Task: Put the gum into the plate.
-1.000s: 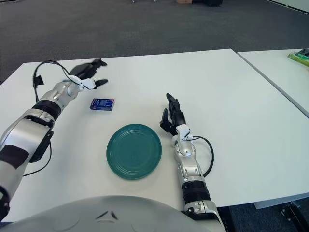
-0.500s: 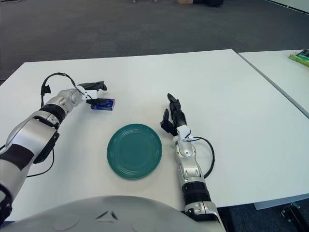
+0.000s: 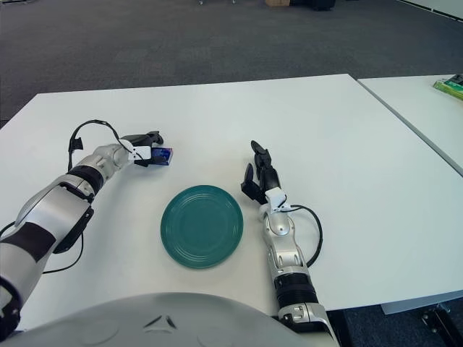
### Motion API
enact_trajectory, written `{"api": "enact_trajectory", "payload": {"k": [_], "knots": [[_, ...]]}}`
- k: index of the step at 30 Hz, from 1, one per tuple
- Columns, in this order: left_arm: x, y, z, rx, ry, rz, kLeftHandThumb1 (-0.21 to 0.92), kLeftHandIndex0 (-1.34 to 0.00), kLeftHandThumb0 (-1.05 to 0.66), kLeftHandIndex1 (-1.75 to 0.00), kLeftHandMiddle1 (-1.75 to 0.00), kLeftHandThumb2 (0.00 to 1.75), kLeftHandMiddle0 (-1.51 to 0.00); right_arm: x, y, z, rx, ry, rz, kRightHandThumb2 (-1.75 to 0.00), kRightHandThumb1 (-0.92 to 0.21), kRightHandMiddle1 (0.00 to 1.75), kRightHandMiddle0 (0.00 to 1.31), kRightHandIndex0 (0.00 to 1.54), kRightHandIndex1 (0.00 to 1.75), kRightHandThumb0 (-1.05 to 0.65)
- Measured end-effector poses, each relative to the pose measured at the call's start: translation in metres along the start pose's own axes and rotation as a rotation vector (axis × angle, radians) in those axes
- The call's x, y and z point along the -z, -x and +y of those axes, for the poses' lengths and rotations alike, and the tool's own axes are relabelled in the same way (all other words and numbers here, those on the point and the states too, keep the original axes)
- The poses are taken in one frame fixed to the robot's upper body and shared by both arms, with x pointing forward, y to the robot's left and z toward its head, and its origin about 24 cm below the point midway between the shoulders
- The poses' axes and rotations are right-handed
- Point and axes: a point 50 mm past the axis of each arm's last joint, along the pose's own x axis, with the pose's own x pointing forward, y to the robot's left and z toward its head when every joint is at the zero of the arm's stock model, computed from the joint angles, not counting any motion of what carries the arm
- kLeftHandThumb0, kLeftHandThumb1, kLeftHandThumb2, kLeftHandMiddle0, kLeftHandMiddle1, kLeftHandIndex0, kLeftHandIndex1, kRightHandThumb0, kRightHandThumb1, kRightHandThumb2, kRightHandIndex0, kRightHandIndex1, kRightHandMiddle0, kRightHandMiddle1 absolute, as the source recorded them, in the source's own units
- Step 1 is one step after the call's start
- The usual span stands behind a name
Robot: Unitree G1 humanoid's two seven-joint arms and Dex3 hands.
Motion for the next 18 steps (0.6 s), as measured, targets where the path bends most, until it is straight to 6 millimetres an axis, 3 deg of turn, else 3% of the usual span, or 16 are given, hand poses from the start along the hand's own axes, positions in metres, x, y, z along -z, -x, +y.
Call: {"api": "enact_trajectory", "payload": {"k": [12, 14, 16, 18], "knots": [[0.0031, 0.0009, -0.0029, 0.011, -0.055, 0.011, 0.92, -0.17, -0.8, -1.02, -0.09, 0.09, -0.45, 0.0006, 0.0029, -0.0006, 0.001, -0.002, 0.0, -1.0, -0.92, 0.37, 0.0, 0.07, 0.0, -0.64], [0.0032, 0.001, -0.0031, 0.011, -0.073, 0.01, 0.92, -0.19, -0.79, -1.06, -0.29, 0.06, -0.37, 0.0009, 0.0033, -0.0011, 0.002, -0.002, 0.002, -1.0, -0.92, 0.38, 0.0, 0.07, 0.0, -0.63], [0.0033, 0.001, -0.0033, 0.01, -0.09, 0.01, 0.9, -0.2, -0.78, -1.13, -0.63, 0.04, -0.21, 0.0013, 0.0037, -0.0015, 0.003, -0.002, 0.003, -1.0, -0.92, 0.39, 0.0, 0.07, 0.0, -0.63], [0.0036, 0.0012, -0.0033, 0.008, -0.099, 0.01, 0.89, -0.21, -0.76, -1.17, -0.78, 0.02, -0.15, 0.0015, 0.0038, -0.0018, 0.004, -0.001, 0.004, -1.0, -0.92, 0.39, 0.0, 0.07, 0.0, -0.63]]}}
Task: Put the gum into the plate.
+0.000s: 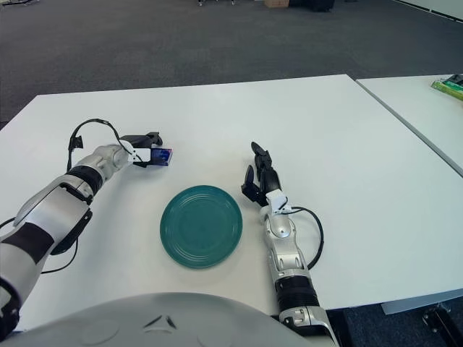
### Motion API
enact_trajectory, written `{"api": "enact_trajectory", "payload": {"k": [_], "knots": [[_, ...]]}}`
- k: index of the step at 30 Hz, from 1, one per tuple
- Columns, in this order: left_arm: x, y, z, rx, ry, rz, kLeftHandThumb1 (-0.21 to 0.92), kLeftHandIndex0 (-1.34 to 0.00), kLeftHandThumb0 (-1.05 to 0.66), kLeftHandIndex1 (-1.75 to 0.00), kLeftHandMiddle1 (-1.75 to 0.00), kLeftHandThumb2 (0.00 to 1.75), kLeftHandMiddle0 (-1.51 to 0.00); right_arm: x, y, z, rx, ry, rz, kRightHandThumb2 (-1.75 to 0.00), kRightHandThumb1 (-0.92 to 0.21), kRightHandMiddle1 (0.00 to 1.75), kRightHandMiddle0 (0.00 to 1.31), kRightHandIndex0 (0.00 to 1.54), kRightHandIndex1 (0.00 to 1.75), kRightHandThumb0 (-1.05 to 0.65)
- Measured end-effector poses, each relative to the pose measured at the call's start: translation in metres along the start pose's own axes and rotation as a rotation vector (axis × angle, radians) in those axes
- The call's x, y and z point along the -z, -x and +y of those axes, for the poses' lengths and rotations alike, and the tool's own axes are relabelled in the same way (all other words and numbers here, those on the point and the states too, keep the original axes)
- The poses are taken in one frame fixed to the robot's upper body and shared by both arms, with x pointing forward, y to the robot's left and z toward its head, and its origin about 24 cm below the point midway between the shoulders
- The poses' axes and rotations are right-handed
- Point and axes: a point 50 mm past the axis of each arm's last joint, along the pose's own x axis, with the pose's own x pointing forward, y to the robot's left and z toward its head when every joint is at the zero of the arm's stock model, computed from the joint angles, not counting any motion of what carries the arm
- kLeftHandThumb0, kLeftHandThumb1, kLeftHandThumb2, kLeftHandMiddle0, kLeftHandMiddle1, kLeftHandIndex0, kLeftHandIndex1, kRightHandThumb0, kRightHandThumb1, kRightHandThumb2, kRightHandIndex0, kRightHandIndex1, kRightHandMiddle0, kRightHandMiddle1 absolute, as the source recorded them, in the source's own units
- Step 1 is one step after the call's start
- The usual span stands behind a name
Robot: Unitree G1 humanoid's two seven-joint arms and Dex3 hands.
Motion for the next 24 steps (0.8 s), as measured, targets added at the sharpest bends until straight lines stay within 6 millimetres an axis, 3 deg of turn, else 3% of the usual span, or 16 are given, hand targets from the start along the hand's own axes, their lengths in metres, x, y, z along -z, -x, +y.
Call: {"api": "enact_trajectory", "payload": {"k": [5, 12, 14, 17, 24], "knots": [[0.001, 0.0003, -0.0007, -0.004, -0.007, 0.002, 0.87, -0.28, -0.67, -1.28, -1.07, 0.01, -0.08, 0.0001, 0.0, -0.0001, -0.002, 0.001, 0.0, -1.0, -0.92, 0.4, 0.0, 0.07, 0.0, -0.63], [0.0018, 0.0006, -0.0025, -0.003, -0.005, 0.005, 0.86, -0.34, -0.63, -1.48, -1.23, 0.0, -0.11, 0.0002, 0.0, -0.0009, -0.014, -0.005, 0.001, -1.0, -0.92, 0.4, 0.0, 0.08, 0.0, -0.63], [0.0022, 0.0007, -0.0035, -0.002, -0.003, 0.007, 0.74, -0.5, -0.5, -1.44, -1.25, 0.36, -0.11, 0.0003, 0.0, -0.0012, -0.015, -0.007, 0.001, -1.0, -0.92, 0.41, 0.0, 0.08, 0.0, -0.63], [0.0026, 0.0008, -0.0044, 0.0, 0.0, 0.01, 0.66, -0.57, -0.44, -1.44, -1.25, 0.59, -0.1, 0.0003, -0.0001, -0.0015, -0.017, -0.007, 0.002, -1.0, -0.92, 0.4, 0.0, 0.08, 0.0, -0.64], [0.0028, 0.0009, -0.0054, -0.001, 0.0, 0.011, 0.63, -0.63, -0.41, -1.4, -1.09, 0.65, -0.14, 0.0001, -0.0002, -0.0019, -0.016, -0.008, 0.004, -0.99, -0.92, 0.39, 0.0, 0.08, 0.0, -0.64]]}}
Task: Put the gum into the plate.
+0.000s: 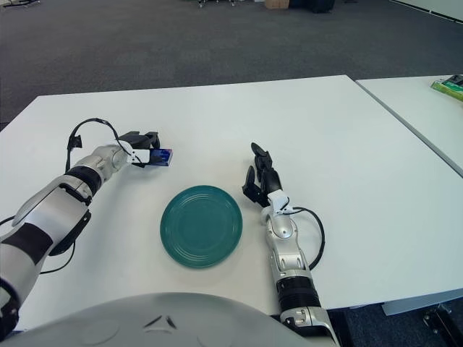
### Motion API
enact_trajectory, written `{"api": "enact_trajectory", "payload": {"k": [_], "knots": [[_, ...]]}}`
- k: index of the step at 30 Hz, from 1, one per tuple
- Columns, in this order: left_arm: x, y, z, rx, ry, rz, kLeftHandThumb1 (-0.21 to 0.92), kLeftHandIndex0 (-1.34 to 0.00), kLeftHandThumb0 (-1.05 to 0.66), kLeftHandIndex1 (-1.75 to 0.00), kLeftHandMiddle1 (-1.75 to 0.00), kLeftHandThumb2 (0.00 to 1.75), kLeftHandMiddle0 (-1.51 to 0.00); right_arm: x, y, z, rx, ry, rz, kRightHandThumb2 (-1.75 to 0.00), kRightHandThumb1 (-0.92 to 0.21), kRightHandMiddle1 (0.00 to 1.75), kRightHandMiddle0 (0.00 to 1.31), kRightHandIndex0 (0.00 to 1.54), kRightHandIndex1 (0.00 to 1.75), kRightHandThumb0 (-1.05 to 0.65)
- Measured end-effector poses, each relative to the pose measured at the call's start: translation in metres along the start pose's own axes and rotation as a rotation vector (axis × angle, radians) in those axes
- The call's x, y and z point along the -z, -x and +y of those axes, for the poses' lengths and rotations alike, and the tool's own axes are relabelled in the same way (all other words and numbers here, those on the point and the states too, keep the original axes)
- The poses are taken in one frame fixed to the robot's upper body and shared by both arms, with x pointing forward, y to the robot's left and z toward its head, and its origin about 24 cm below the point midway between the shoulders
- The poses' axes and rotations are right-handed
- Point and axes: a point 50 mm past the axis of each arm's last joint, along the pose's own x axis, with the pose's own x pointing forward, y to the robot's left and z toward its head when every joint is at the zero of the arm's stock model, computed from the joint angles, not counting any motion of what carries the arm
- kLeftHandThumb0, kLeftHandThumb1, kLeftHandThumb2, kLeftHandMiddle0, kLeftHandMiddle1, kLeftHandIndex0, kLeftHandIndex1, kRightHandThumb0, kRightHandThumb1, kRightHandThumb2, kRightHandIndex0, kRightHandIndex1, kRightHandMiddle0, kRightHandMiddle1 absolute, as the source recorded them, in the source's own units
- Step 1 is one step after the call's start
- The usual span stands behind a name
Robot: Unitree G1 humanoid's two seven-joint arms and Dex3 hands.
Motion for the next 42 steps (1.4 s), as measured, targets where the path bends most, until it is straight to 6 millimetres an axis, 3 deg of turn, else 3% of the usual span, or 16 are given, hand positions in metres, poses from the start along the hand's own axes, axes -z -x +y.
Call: {"api": "enact_trajectory", "payload": {"k": [5, 17, 20, 25, 32, 42], "knots": [[-0.0004, -0.0001, -0.0004, 0.0, -0.009, -0.001, 0.64, -0.68, -0.41, -1.33, -0.82, 0.59, -0.19, -0.0002, -0.0001, -0.0001, 0.0, 0.002, 0.003, -1.0, -0.92, 0.37, 0.0, 0.08, 0.0, -0.64], [-0.002, -0.0005, -0.0002, 0.008, -0.064, -0.007, 0.69, -0.69, -0.4, -1.29, -0.6, 0.5, -0.2, -0.0006, -0.0002, -0.0003, 0.003, 0.008, 0.013, -1.0, -0.92, 0.36, 0.0, 0.09, 0.01, -0.65], [-0.0028, -0.0007, 0.0001, 0.012, -0.085, -0.009, 0.51, -0.43, -0.54, -1.29, -0.52, 0.56, -0.2, -0.0007, 0.0002, -0.0006, 0.006, 0.008, 0.019, -1.0, -0.92, 0.36, 0.0, 0.09, 0.01, -0.65], [-0.0036, -0.0009, 0.0, 0.009, -0.115, -0.013, 0.44, -0.31, -0.6, -1.25, -0.43, 0.6, -0.19, -0.0011, 0.0003, -0.0011, 0.01, 0.009, 0.025, -0.99, -0.92, 0.37, 0.0, 0.09, 0.0, -0.64], [-0.0051, -0.0012, -0.0012, 0.005, -0.149, -0.02, 0.6, -0.21, -0.73, -1.08, -0.1, 0.4, -0.21, -0.0014, 0.001, -0.0018, 0.009, 0.013, 0.03, -1.01, -0.92, 0.37, 0.0, 0.1, 0.0, -0.64], [-0.0094, -0.0022, -0.0045, 0.013, -0.17, -0.033, 0.86, -0.04, -0.92, -0.91, 0.0, 0.13, -0.16, -0.0025, 0.0018, -0.0024, 0.009, 0.014, 0.041, -1.01, -0.92, 0.38, 0.0, 0.1, 0.01, -0.64]]}}
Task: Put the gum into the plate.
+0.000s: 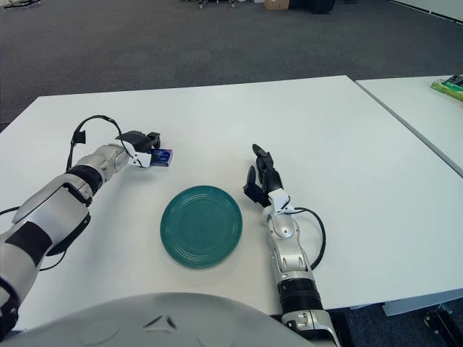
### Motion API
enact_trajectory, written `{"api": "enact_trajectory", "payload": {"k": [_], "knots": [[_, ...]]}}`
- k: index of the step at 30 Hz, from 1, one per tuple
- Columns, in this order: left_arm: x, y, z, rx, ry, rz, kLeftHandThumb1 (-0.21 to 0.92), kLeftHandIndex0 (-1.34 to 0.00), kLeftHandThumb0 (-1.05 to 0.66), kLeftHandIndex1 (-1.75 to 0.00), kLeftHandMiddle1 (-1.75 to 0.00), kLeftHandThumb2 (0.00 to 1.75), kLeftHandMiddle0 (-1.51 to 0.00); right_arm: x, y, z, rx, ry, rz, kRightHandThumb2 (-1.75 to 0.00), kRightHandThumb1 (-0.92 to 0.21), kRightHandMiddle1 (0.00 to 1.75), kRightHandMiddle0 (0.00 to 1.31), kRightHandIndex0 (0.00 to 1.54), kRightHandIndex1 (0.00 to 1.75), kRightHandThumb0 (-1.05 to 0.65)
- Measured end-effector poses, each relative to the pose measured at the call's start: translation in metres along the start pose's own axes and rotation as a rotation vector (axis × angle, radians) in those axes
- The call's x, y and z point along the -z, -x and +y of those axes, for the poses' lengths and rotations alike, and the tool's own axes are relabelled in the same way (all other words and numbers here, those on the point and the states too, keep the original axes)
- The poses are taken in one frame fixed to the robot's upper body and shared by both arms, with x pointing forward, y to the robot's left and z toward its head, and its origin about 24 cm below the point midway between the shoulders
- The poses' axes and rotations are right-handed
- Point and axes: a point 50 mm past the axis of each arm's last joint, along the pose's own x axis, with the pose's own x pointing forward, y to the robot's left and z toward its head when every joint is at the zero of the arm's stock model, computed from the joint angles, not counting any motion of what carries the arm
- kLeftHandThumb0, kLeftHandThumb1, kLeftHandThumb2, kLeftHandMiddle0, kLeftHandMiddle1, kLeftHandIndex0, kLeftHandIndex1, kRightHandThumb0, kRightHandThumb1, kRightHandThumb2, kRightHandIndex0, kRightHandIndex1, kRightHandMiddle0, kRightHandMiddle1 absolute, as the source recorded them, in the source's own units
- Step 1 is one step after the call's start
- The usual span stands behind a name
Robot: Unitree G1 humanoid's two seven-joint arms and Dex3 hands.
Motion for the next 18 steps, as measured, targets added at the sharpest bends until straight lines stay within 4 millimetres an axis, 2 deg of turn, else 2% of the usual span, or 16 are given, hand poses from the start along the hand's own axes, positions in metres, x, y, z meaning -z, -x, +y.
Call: {"api": "enact_trajectory", "payload": {"k": [3, 18], "knots": [[-0.0004, -0.0001, -0.0006, 0.002, -0.004, -0.001, 0.9, -0.02, -0.96, -0.88, 0.0, 0.11, -0.15, -0.0001, 0.0, -0.0001, 0.0, 0.002, 0.004, -1.01, -0.92, 0.38, 0.0, 0.11, 0.01, -0.64], [-0.0006, -0.0004, -0.0017, 0.004, -0.006, 0.007, 0.92, 0.0, -1.04, -0.41, 0.0, 0.28, -0.01, -0.0006, 0.0001, -0.0004, 0.004, 0.003, 0.006, -1.0, -0.92, 0.39, 0.0, 0.11, 0.01, -0.63]]}}
